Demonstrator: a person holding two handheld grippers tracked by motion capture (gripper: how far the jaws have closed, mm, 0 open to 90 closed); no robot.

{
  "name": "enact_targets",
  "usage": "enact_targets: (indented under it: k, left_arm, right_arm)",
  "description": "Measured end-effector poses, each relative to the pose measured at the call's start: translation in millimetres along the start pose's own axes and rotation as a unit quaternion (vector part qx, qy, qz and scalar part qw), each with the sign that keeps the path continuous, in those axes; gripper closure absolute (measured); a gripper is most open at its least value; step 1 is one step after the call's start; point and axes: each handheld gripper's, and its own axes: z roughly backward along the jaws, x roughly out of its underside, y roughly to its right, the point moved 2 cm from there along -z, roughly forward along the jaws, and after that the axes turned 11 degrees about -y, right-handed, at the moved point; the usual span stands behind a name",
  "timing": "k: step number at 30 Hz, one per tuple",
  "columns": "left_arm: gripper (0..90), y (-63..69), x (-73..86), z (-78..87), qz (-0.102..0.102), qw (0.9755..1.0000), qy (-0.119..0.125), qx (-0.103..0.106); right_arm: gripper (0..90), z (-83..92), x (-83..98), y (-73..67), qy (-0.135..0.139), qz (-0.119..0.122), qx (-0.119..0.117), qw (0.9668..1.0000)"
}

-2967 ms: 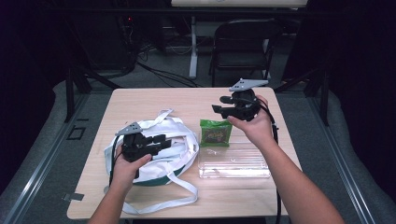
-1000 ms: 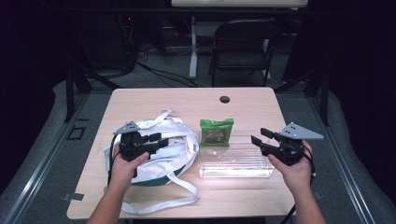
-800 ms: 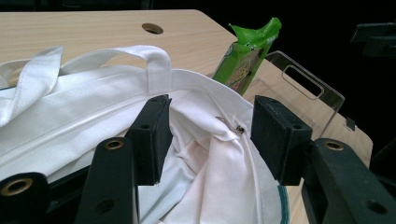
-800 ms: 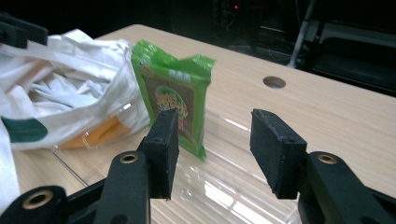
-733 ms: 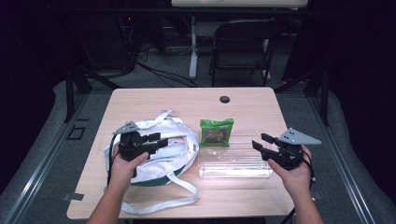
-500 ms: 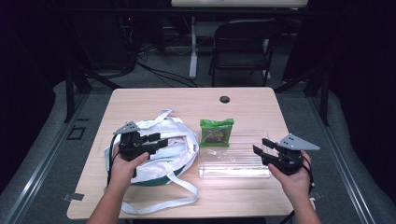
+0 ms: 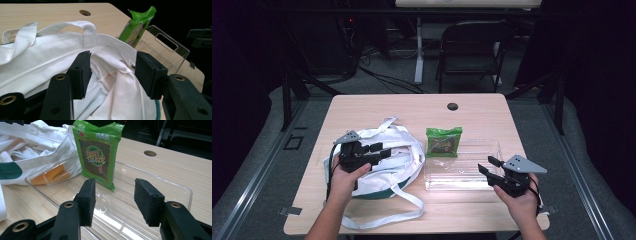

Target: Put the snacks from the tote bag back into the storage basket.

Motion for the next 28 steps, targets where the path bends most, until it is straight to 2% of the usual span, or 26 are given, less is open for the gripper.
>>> enact_targets:
  k: [9, 11, 20, 28]
  left_arm:
    - [46.4, -1.0, 0.6, -0.8, 0.000, 1.0000, -0.001, -0.003]
    - [46.5, -1.2, 0.7, -0.7, 0.000, 1.0000, -0.001, -0.004]
    - [46.3, -1.8, 1.1, -1.3, 0.001, 1.0000, -0.003, -0.006]
    - [46.0, -2.6, 0.9, 0.4, 0.004, 1.0000, 0.002, -0.006]
  right_arm:
    - [48.5, -5.8, 5.7, -1.5, -0.009, 0.003, 0.007, 0.9999]
    - [48.1, -7.0, 6.3, -1.4, -0.006, -0.004, 0.005, 1.0000]
    - [47.3, -6.7, 6.7, -1.6, -0.006, -0.001, 0.003, 1.0000]
    - [45.4, -6.3, -0.2, -1.3, 0.002, 0.002, 0.002, 1.0000]
